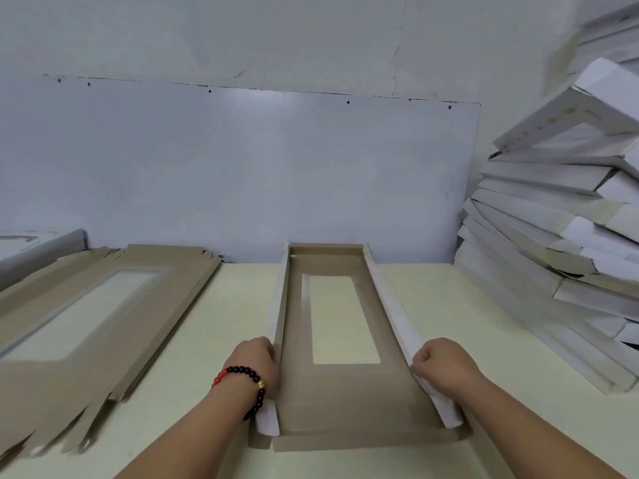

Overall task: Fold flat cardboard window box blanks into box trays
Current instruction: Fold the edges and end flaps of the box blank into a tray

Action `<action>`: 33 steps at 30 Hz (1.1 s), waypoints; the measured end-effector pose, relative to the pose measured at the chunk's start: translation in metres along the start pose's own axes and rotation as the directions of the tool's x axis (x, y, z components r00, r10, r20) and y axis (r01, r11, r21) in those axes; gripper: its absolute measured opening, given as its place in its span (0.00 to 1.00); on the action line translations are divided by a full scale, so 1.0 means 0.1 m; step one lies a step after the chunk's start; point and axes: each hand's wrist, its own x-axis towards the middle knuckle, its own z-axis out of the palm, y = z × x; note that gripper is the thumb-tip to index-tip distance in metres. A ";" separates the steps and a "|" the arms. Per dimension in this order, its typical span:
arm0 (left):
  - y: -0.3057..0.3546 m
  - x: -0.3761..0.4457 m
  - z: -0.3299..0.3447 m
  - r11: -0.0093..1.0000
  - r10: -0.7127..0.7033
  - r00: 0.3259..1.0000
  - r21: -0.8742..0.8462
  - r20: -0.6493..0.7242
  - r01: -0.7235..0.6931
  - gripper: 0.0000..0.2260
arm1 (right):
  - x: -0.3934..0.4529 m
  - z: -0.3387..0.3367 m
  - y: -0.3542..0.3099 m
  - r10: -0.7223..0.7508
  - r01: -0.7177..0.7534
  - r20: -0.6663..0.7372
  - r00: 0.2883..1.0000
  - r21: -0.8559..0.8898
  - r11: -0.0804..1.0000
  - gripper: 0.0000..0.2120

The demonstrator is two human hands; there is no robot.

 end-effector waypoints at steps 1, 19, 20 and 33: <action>0.00 0.01 0.01 1.000 -0.002 1.000 0.003 -0.010 0.002 0.11 | 0.02 0.02 0.00 0.006 -0.006 0.010 1.000 -0.022 1.000 0.16; 0.01 -0.12 0.07 0.893 0.448 0.893 -0.075 0.045 -0.444 0.17 | 0.02 -0.01 0.06 -0.387 0.448 0.244 0.889 -0.288 0.847 0.11; -0.04 -0.13 0.03 0.887 0.453 0.888 -0.141 0.080 -0.440 0.20 | 0.00 -0.06 0.06 -0.388 0.458 0.275 0.880 -0.271 0.847 0.13; -0.49 -0.27 -0.13 0.716 0.698 0.687 -0.190 0.203 -0.672 0.10 | -0.42 -0.36 0.41 -0.472 0.580 0.460 0.752 -0.120 0.806 0.14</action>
